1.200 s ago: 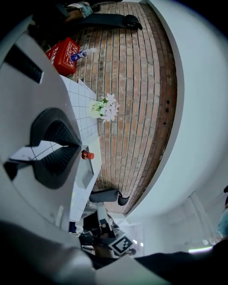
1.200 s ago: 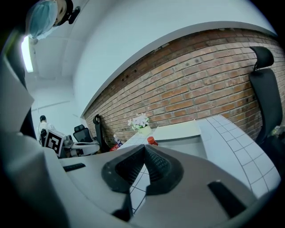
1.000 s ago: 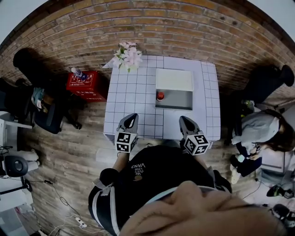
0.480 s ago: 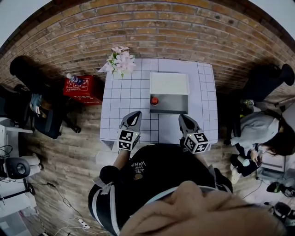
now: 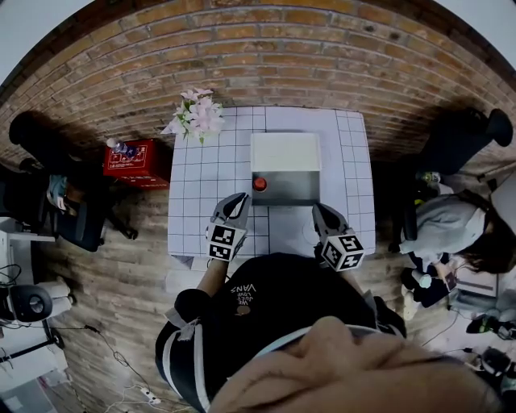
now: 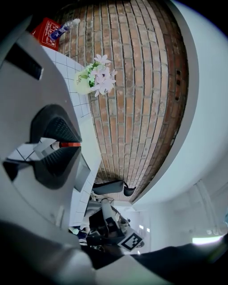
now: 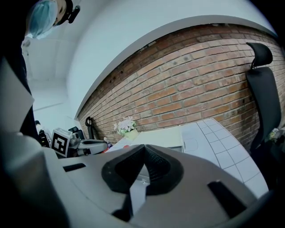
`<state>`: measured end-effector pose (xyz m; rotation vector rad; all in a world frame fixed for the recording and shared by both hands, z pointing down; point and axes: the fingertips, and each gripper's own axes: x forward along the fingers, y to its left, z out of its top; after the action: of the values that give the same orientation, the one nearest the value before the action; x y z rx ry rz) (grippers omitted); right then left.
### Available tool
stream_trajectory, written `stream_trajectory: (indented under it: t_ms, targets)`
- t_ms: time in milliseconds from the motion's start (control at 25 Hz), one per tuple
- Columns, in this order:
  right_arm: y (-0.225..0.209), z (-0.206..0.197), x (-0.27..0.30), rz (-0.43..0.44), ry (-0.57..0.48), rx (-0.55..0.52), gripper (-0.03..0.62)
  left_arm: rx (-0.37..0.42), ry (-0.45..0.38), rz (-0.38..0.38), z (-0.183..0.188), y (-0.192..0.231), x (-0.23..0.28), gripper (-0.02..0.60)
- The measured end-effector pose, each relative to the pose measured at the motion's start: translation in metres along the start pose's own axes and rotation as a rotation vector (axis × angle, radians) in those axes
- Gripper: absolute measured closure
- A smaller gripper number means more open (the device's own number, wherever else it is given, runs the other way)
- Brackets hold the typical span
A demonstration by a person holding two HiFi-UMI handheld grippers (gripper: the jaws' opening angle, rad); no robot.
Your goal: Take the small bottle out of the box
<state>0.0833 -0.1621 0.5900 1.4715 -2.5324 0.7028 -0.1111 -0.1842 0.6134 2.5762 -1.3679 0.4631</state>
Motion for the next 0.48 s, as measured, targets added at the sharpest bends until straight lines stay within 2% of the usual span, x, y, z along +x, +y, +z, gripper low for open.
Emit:
stream_trajectory:
  t_ms: [160,480]
  targets:
    - [-0.01,0.001,0.0,-0.011,0.0,0.004,0.595,0.012,0.024,-0.013,-0.003,0.002,0.014,0.555]
    - [-0.03,0.001,-0.005,-0.044,0.005,0.022,0.595,0.055,0.069,-0.049,-0.005,-0.001,0.043,0.441]
